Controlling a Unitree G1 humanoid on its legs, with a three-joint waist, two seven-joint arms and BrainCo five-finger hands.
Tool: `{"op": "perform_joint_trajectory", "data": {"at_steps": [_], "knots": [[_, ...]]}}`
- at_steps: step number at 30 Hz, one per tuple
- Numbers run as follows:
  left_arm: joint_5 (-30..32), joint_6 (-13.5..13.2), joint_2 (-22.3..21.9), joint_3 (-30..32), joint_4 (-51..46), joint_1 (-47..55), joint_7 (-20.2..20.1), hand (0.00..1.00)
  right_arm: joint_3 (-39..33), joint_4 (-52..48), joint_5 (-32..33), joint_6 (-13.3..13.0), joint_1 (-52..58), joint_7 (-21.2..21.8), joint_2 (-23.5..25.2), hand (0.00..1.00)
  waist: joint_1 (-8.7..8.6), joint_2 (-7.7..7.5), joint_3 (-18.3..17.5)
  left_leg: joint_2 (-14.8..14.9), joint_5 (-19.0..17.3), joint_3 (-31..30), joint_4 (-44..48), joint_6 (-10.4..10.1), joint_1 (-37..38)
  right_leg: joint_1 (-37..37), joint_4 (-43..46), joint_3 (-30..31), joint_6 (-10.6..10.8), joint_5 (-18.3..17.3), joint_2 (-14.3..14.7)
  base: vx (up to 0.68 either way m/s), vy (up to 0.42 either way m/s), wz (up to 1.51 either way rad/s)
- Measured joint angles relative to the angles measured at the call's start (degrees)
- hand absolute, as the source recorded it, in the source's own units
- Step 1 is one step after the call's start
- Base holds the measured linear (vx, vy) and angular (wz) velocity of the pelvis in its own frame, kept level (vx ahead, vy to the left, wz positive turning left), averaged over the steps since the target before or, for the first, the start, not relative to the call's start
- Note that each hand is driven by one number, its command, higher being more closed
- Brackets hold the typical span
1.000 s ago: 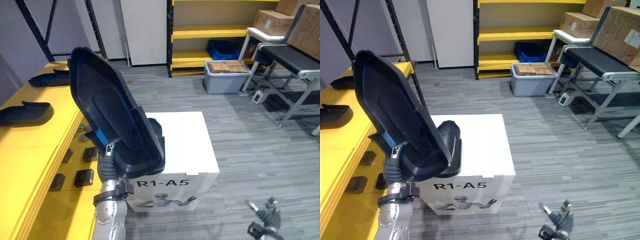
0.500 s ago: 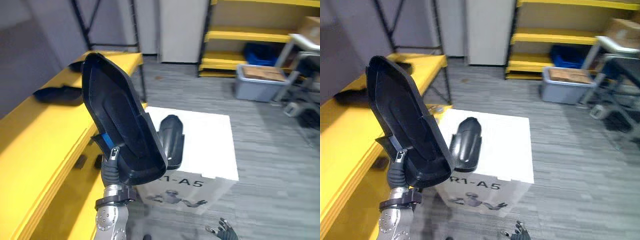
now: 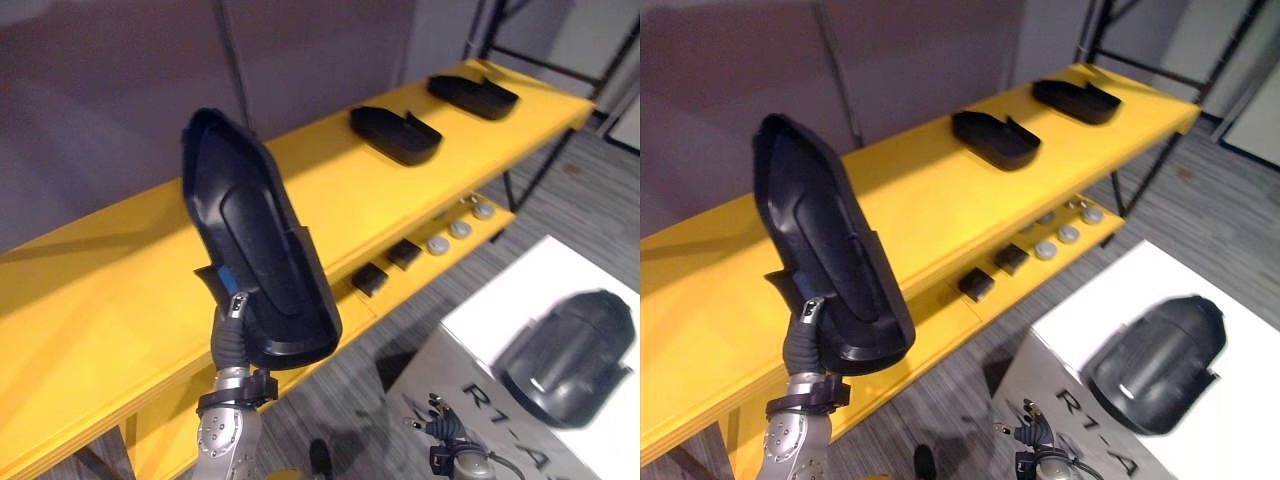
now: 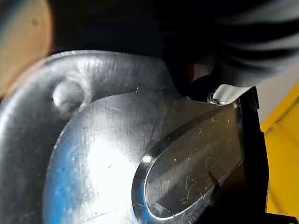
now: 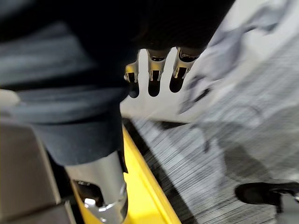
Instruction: Walk over and take plastic housings, then place them on the shelf
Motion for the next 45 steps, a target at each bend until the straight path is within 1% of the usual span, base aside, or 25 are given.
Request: {"op": "perform_joint_trajectory", "data": {"at_steps": [1,3,6,7,8,9,10,11,12,14,16,18,20,21,22,24,28,32,34,36,37,40,41,42,45], "knots": [[0.58,-0.02,0.00,0.14,1.07,-0.96,0.76,1.00,0.30,-0.37,0.01,0.00,0.05,-0.02,0.00,0.00,-0.07,0.48,0.36,-0.05,-0.01,-1.09,-0.15,-0.29,0.69,-2.98,-0.03,5.30,0.61,-2.32,2.26,0.14,0.020,0.76],[1.00,-0.08,0.04,0.09,3.14,-2.22,2.24,1.00,1.78,-0.96,0.04,-0.02,0.81,-0.03,0.08,0.00,-0.18,0.06,0.41,-0.82,-0.64,-3.22,-0.16,-0.49,2.22,-8.22,-4.75,12.15,2.58,-4.50,5.66,0.13,0.005,0.60],[1.66,-0.05,0.05,-2.24,5.17,-3.38,3.66,1.00,2.21,-3.77,0.36,0.02,4.23,-0.01,1.35,0.00,-1.10,-0.17,0.28,-1.90,-1.47,-7.86,0.72,-1.70,2.70,-12.54,-14.47,21.30,3.43,-4.69,10.21,0.14,-0.074,0.88],[1.72,-0.05,-0.01,-2.68,5.17,-3.29,3.80,1.00,2.19,-4.42,0.70,0.01,5.11,-0.02,1.69,0.00,-0.99,-0.48,0.08,-2.20,-2.04,-8.53,1.02,-2.07,2.87,-12.61,-16.55,22.12,3.45,-4.62,10.45,0.14,-0.118,0.88],[1.98,-0.12,-0.03,-2.96,5.09,-3.24,3.84,1.00,2.20,-5.52,1.49,0.06,7.00,-0.02,2.53,0.00,-0.27,-1.69,-0.63,-2.97,-3.84,-9.27,2.64,-1.98,2.66,-12.01,-20.29,21.71,2.66,-3.69,9.88,0.18,-0.152,0.55],[2.22,-0.09,-0.06,-2.70,5.13,-3.11,3.99,1.00,2.21,-5.87,2.04,0.16,8.07,0.03,3.43,0.00,0.50,-3.36,-1.62,-3.07,-7.09,-7.32,5.03,-1.78,2.35,-10.47,-23.25,20.67,2.85,-0.54,8.96,0.20,-0.189,0.55],[2.63,-0.04,-0.24,-2.70,5.14,-2.90,4.21,1.00,2.23,-6.26,2.51,0.21,8.64,0.06,3.75,0.00,0.48,-3.87,-2.16,-1.78,-9.10,-4.12,7.21,-2.69,2.10,-9.01,-24.46,19.62,5.32,2.47,8.41,0.22,-0.245,0.39],[3.29,-0.08,-1.39,-2.76,5.12,-2.41,4.30,1.00,2.20,-7.20,3.12,0.23,8.96,0.05,3.49,0.00,0.76,-3.17,-2.80,0.75,-10.75,-1.62,10.58,-3.96,1.45,-7.05,-25.92,17.99,5.44,2.63,9.65,0.22,-0.218,0.28],[3.79,-0.02,-1.90,-2.88,5.12,-2.46,4.43,1.00,2.19,-8.51,3.15,0.22,9.22,0.05,3.31,0.00,1.53,-2.51,-3.78,2.05,-11.40,-1.37,12.93,-4.82,0.44,-5.96,-27.41,17.39,5.22,2.79,10.72,0.20,-0.188,0.20],[4.54,0.14,-1.90,-3.43,5.12,-2.83,4.28,1.00,2.17,-10.06,3.16,0.20,9.49,0.12,3.35,0.00,1.64,-2.64,-5.19,2.88,-11.44,-1.26,13.52,-5.09,-0.01,-4.69,-29.41,16.58,4.99,2.94,11.63,0.22,-0.117,0.23],[5.45,0.38,-1.89,-3.80,5.26,-2.95,4.31,1.00,2.16,-10.55,3.15,0.15,9.39,0.54,3.37,0.00,2.08,-3.12,-5.60,3.72,-11.48,-1.29,11.57,-5.57,2.35,-1.64,-32.63,15.75,4.10,3.52,12.90,0.22,-0.076,0.15],[6.47,0.45,-1.91,-3.48,6.13,-3.31,4.72,1.00,2.22,-10.51,3.11,0.15,9.71,0.77,3.62,0.00,2.19,-3.39,-5.96,3.88,-11.36,-1.21,10.11,-5.88,3.77,-0.38,-34.18,15.92,3.72,3.77,13.32,0.13,-0.018,-0.05],[7.91,0.98,-1.80,-3.65,7.34,-4.14,5.51,1.00,2.23,-10.49,3.07,0.15,10.20,0.91,3.88,0.00,2.22,-3.44,-6.41,3.90,-11.33,-0.97,9.17,-5.98,3.89,-0.39,-34.89,16.34,3.45,3.96,13.54,0.13,0.009,-0.09],[8.46,1.68,-1.68,-3.83,8.77,-5.23,6.01,1.00,2.34,-10.32,3.05,0.15,10.96,1.04,3.95,0.00,2.36,-3.42,-6.94,3.96,-11.10,-0.92,8.31,-6.36,4.16,-0.39,-35.81,17.23,2.66,4.60,13.90,0.10,0.032,-0.10],[8.69,2.16,-1.62,-3.75,9.76,-6.11,6.26,1.00,2.45,-10.00,3.04,0.16,11.31,1.16,4.01,0.00,2.38,-3.49,-6.97,4.02,-10.79,-0.79,7.80,-6.82,4.62,-0.20,-36.25,17.66,2.64,5.16,14.01,0.11,0.043,-0.10],[9.48,2.49,-1.53,-2.89,14.82,-9.40,7.53,1.00,3.10,-8.13,3.03,0.18,11.41,1.24,4.15,0.00,1.83,-3.52,-7.45,4.67,-10.61,-0.75,6.19,-7.09,6.00,0.82,-37.46,17.63,1.87,6.52,14.82,0.06,0.033,-0.08],[9.44,3.61,-1.20,-0.89,24.05,-15.47,10.02,1.00,3.43,-5.34,3.01,0.21,10.76,1.29,4.54,0.00,1.30,-3.92,-8.12,4.76,-10.09,-0.74,4.90,-7.46,6.48,0.89,-38.41,17.65,2.13,7.37,15.08,0.02,0.004,-0.05],[9.41,5.26,0.05,1.36,32.46,-20.81,12.01,1.00,3.43,-2.88,2.75,0.22,9.26,1.39,4.46,0.00,-0.57,-3.89,-8.15,4.72,-8.39,-1.00,3.32,-7.90,5.87,-0.30,-38.70,17.67,1.99,7.98,15.24,-0.04,-0.036,0.02],[9.49,5.73,0.35,1.98,35.95,-23.77,13.20,1.00,3.43,-1.92,2.75,0.24,8.64,1.38,4.37,0.00,-1.24,-3.83,-8.14,4.73,-6.93,-1.10,2.05,-8.62,5.39,-1.01,-39.55,17.69,2.10,9.00,15.40,-0.08,-0.065,-0.01],[9.40,6.22,0.52,2.89,41.52,-28.67,14.00,1.00,3.44,-1.18,2.74,0.23,8.19,1.38,4.29,0.00,-1.87,-3.81,-8.12,4.81,-5.61,-1.32,0.51,-8.03,5.55,-1.26,-40.06,17.74,1.97,9.24,15.71,-0.09,-0.055,-0.01],[9.40,6.42,0.61,2.97,42.74,-29.74,14.51,1.00,3.44,-1.12,2.73,0.23,8.12,1.38,4.29,0.00,-2.00,-3.83,-8.11,4.79,-5.19,-1.31,0.09,-7.87,5.55,-1.42,-40.19,17.78,1.96,9.27,15.74,-0.12,-0.059,-0.01],[9.36,6.80,1.30,3.78,46.41,-33.12,15.15,1.00,3.48,-0.79,2.73,0.23,7.07,1.35,4.04,0.00,-3.89,-3.73,-7.67,4.57,-2.63,-1.39,-2.84,-7.67,5.41,-2.76,-40.42,17.91,1.95,9.30,15.81,-0.18,-0.062,-0.02],[9.36,6.86,1.30,3.96,47.09,-33.81,15.18,1.00,3.52,-0.71,2.73,0.23,6.98,1.35,3.85,0.00,-4.08,-3.68,-7.42,4.57,-2.06,-1.49,-3.41,-7.39,5.48,-2.89,-40.48,17.88,1.95,9.42,15.89,-0.18,-0.050,0.05],[8.60,7.24,1.26,4.28,48.32,-35.27,15.21,1.00,3.79,-0.54,2.74,0.23,6.88,1.35,3.12,0.00,-4.69,-3.44,-6.95,4.72,-1.20,-1.77,-4.87,-7.74,5.51,-3.24,-40.90,17.80,1.77,9.98,16.22,-0.15,-0.036,0.07],[6.42,7.73,1.07,4.67,49.68,-37.32,15.52,1.00,3.86,-0.56,2.76,0.24,6.78,1.32,1.97,0.00,-5.28,-3.31,-6.16,4.95,-0.32,-1.68,-5.01,-7.81,4.52,-3.66,-42.12,18.04,1.75,10.63,16.60,-0.19,-0.037,-0.01]]}}
